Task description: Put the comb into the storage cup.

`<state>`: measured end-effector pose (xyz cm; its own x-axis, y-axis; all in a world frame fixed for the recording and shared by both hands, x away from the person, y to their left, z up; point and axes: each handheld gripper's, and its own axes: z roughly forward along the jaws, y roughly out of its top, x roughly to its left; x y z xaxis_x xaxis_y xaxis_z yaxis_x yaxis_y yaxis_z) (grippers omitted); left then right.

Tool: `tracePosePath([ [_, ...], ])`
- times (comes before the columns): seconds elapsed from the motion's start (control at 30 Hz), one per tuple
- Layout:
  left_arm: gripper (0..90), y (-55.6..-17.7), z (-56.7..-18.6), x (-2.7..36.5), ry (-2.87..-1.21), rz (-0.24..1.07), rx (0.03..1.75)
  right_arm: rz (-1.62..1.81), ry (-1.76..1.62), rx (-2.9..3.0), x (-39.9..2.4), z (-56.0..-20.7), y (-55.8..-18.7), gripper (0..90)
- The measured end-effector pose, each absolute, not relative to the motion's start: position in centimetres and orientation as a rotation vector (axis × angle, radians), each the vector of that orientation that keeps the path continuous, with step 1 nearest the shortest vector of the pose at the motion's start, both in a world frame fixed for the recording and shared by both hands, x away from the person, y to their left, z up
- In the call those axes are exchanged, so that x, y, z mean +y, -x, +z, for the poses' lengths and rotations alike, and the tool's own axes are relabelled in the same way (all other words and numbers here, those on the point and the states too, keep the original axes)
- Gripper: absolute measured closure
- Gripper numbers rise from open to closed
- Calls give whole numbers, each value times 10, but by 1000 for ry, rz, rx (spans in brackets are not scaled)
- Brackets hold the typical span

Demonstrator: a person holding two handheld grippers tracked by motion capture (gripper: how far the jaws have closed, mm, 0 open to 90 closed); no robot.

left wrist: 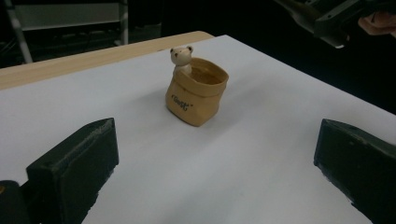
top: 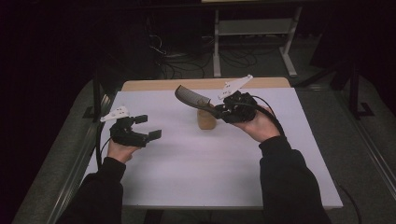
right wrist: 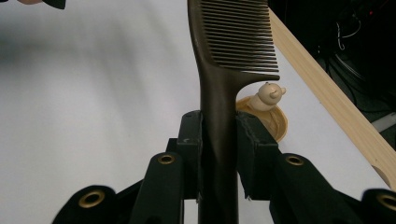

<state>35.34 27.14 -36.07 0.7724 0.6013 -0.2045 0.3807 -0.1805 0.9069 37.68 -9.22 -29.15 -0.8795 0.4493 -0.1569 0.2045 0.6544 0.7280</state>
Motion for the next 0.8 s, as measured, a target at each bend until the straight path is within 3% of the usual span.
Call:
tracePosePath([
  [0.8, 0, -367, -346, 256, -1733, 167, 748, 1103, -474, 2546, -73, -292, -378, 713],
])
